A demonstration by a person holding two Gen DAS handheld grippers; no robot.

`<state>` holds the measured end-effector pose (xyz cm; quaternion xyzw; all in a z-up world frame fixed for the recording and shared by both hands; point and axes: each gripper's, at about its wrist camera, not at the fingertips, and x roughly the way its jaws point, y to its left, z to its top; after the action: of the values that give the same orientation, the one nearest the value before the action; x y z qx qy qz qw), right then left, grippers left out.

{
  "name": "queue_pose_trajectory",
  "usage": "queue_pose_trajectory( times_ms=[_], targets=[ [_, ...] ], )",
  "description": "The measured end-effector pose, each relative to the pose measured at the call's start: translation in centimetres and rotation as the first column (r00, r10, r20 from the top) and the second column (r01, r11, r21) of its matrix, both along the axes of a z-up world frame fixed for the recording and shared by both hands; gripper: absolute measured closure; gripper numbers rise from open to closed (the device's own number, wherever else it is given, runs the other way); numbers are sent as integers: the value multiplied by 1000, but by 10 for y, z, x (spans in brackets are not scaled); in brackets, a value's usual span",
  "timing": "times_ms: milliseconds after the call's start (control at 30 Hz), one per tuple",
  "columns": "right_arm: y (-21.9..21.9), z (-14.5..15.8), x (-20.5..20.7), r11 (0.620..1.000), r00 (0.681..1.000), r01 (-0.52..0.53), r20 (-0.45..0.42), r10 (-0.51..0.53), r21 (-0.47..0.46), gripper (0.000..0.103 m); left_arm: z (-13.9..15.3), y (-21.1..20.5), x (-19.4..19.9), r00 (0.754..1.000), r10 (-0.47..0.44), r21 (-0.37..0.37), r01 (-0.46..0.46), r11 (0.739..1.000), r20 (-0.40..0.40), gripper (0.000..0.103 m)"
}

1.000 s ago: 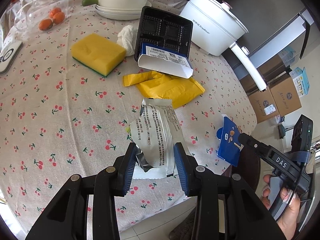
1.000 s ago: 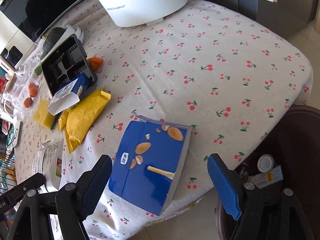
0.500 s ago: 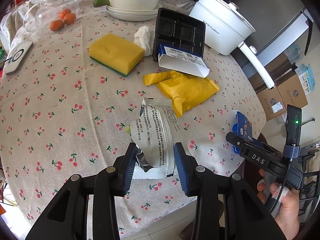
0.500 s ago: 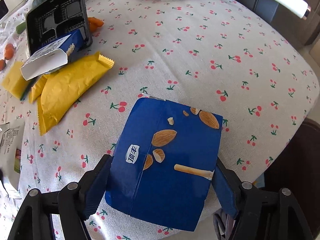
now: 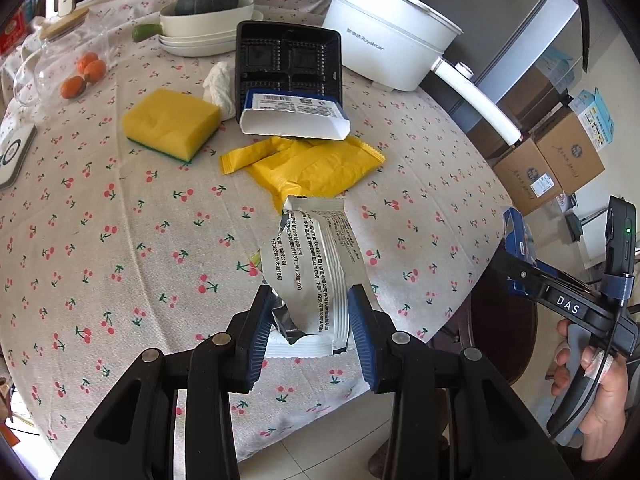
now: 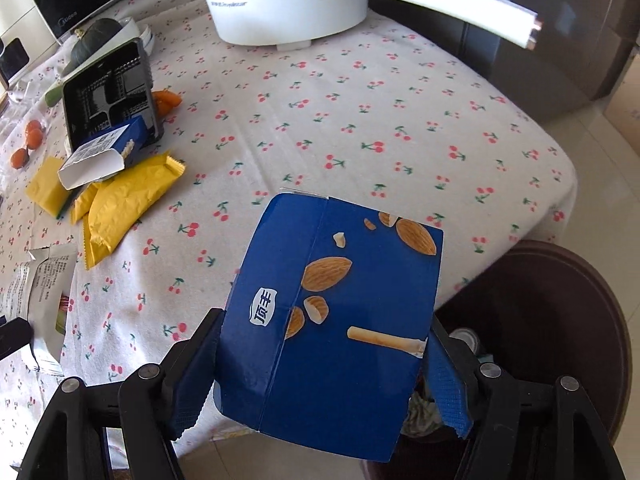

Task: Collect trash
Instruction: 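Hold both items over the brown bin and open both grippers to drop them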

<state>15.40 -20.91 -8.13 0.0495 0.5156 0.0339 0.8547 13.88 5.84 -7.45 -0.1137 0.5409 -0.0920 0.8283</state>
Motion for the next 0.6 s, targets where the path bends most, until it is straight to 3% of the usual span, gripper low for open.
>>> queue_pose_trajectory(
  times_ms=[333,600],
  targets=[
    [-78,2,-29,995,995,104,-7,-104,4,25,1,-74,3,993,-115,-13,115,993,9,63],
    [-128,-6,-54,987,987,159,-24,-159,-5,24,-7,-153,1,971,-239,-28,239,971,18,63]
  ],
)
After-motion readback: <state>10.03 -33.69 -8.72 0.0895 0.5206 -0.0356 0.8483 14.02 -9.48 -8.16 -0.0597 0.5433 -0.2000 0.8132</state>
